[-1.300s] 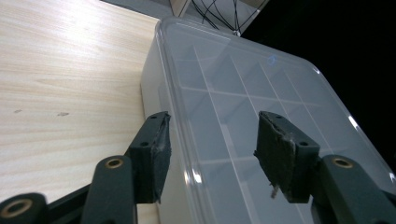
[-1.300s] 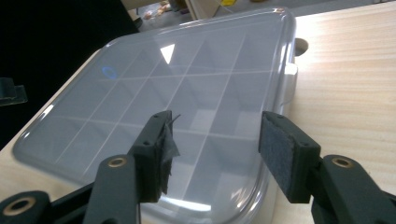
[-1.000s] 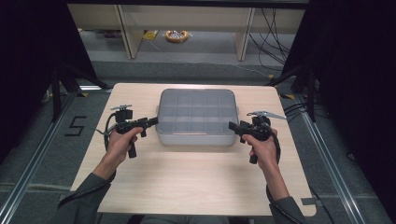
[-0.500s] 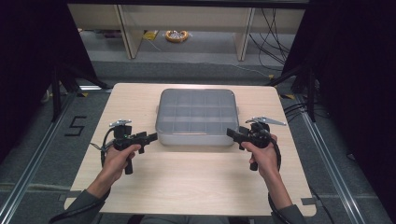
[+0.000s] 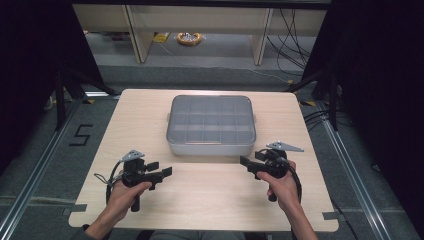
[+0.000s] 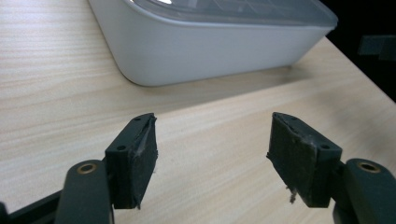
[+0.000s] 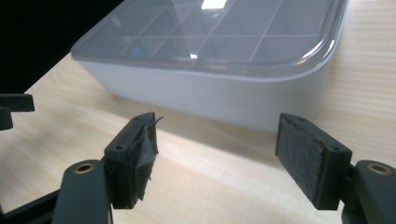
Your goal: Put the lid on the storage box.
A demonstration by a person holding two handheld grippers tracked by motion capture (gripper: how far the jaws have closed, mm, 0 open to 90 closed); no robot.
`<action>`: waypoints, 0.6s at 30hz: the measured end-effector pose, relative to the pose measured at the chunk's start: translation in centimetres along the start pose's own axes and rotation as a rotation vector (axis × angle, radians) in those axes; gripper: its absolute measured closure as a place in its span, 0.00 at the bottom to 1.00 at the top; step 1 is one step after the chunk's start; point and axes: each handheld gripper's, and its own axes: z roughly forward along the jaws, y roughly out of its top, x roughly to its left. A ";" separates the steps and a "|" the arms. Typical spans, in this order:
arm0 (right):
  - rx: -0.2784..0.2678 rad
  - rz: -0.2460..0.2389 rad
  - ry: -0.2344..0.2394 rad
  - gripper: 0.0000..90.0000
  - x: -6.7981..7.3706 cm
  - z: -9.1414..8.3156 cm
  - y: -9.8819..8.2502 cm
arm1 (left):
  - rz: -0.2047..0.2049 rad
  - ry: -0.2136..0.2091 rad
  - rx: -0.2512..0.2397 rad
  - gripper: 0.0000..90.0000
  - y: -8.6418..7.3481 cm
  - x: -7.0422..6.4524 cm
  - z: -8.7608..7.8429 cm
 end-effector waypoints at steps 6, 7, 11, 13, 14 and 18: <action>0.006 -0.025 0.026 0.32 0.9 -0.8 -1.9 | 0.019 -0.010 0.012 0.31 -1.1 -0.3 -0.7; 0.015 -0.039 0.024 0.32 1.0 -1.0 -2.2 | 0.035 -0.007 0.011 0.31 -1.3 -0.4 -0.8; 0.036 -0.038 0.022 0.32 1.7 -1.5 -3.6 | 0.046 -0.008 0.018 0.29 -2.0 -0.8 -1.1; 0.050 -0.058 0.037 0.31 1.7 -1.8 -4.0 | 0.060 -0.012 0.032 0.28 -2.3 -0.9 -1.3; 0.058 -0.019 0.040 0.30 2.2 -1.9 -4.4 | 0.063 -0.012 0.032 0.28 -2.5 -1.0 -1.3; 0.044 -0.065 0.046 0.30 2.1 -2.2 -5.6 | 0.077 -0.024 0.044 0.26 -3.2 -1.4 -1.7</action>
